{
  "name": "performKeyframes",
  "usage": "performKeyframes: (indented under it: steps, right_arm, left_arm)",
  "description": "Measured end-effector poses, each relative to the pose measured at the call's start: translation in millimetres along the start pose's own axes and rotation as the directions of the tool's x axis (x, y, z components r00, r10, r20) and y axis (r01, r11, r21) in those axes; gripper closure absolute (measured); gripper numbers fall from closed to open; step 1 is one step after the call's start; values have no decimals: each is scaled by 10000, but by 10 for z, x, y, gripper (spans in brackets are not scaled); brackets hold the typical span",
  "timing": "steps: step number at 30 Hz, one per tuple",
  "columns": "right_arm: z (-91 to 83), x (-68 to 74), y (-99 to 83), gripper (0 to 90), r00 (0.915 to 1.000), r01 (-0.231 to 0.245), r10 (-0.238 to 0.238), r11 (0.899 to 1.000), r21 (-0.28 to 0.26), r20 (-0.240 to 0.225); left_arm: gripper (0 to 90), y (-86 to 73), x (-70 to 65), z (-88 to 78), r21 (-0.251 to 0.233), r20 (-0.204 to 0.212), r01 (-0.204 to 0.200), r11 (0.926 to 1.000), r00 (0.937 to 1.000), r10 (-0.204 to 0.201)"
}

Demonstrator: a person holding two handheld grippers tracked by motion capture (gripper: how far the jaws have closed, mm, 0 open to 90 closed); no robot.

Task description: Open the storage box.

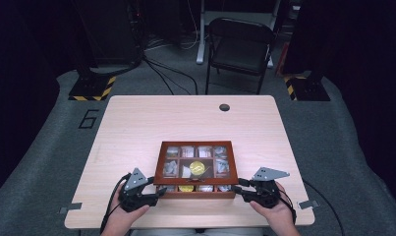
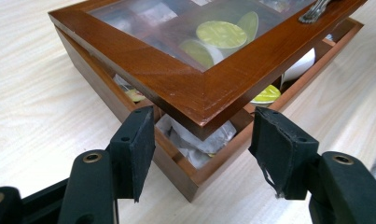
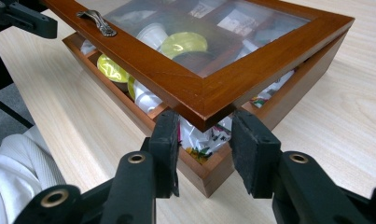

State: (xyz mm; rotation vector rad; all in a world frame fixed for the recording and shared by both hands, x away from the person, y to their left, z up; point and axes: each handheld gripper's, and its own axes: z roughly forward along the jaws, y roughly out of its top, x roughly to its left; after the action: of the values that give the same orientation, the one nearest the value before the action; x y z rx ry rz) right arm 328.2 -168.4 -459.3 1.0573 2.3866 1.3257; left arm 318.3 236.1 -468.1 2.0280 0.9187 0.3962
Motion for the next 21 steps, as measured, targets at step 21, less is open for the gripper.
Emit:
performKeyframes:
  steps: [21]
  right_arm:
    - [-97,-131,174,508,9990,132,-119,9995,-292,435]
  left_arm:
    - [382,257,91,-88,-789,-231,272,9965,9993,-291]
